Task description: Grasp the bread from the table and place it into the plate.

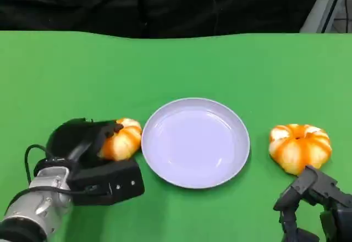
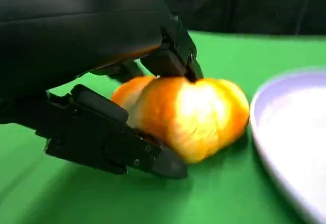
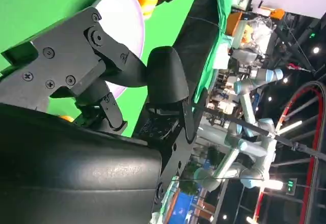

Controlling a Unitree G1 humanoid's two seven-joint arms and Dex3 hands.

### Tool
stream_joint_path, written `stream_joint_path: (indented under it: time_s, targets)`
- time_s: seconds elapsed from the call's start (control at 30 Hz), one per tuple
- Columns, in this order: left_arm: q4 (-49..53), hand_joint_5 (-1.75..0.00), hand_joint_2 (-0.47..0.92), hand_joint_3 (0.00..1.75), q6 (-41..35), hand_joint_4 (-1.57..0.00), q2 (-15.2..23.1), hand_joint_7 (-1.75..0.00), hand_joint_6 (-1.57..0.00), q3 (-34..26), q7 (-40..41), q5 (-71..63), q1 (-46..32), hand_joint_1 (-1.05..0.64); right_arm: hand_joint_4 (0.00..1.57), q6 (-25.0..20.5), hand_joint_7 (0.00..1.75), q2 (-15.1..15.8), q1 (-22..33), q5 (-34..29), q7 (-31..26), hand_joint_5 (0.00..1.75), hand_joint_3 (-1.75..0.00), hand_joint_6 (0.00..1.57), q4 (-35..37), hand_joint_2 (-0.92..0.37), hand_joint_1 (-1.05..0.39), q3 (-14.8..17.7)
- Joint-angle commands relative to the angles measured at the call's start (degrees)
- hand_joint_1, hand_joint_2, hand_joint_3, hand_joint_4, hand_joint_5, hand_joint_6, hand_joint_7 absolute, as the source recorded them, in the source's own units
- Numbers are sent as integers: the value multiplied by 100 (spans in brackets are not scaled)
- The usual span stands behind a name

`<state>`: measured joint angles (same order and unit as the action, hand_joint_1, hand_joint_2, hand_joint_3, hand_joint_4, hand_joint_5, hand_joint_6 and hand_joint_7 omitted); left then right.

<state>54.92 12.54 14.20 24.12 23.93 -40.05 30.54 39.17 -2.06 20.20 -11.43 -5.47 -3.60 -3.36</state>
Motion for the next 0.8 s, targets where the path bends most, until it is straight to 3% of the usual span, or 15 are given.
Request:
stream_joint_path:
  time_s: [0.03, 0.2, 0.8]
  targets:
    - [170, -173, 91, 19, 168, -74, 25, -169, -66, -71, 287, 143, 80, -2, 83, 22, 152, 82, 24, 51, -1, 175, -122, 75, -46, -51, -13, 45]
    - [237, -175, 91, 19, 205, -75, 25, -173, -65, -40, 330, 171, 109, -1, 83, 23, 152, 80, 24, 50, 2, 175, -121, 74, -45, -51, -13, 47]
    - [-1133, -175, 86, 20, -358, -68, 195, -174, -58, -359, 424, 23, 154, -8, 84, 64, 151, 105, -8, 158, 65, 175, -124, 76, -1, -50, -14, 73]
